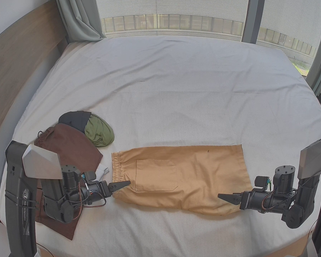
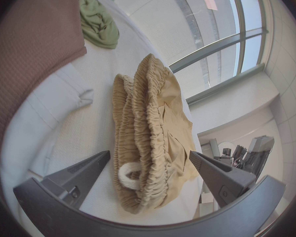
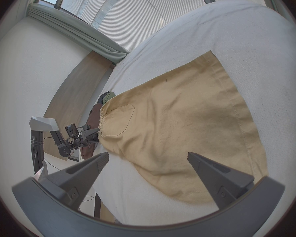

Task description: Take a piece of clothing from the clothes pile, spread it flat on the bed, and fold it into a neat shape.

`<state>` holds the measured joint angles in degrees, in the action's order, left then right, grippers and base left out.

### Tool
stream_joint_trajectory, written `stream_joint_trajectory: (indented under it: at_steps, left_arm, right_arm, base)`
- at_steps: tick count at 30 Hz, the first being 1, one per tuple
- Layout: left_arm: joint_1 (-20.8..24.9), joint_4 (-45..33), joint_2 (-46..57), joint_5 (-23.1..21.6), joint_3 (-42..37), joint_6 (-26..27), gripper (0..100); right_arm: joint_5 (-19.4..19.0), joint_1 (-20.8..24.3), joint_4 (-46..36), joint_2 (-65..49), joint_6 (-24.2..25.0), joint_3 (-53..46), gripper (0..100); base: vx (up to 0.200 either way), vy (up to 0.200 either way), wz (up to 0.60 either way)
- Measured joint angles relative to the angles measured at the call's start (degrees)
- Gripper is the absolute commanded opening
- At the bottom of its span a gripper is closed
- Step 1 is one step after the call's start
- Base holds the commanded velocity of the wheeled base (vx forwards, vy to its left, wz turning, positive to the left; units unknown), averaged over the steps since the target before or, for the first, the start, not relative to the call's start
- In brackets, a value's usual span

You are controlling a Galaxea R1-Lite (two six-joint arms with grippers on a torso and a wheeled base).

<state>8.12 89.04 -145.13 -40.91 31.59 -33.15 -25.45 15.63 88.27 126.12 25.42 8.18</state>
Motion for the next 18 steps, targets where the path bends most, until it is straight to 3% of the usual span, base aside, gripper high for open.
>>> stream_joint_trajectory:
  at_steps: [10, 18]
  left_arm:
    - [1.99, -0.61, 1.66, 0.35, 1.07, -10.45, 100]
    - [2.85, -0.46, 2.84, 4.84, 1.43, -10.7, 100]
  right_arm:
    - [-0.02, 0.0, 0.02, 0.39, -0.02, 0.09, 100]
    - [0.0, 0.0, 0.02, 0.56, 0.0, 0.09, 100]
  base:
    - [0.0, 0.0, 0.0]
    - [0.0, 0.0, 0.0]
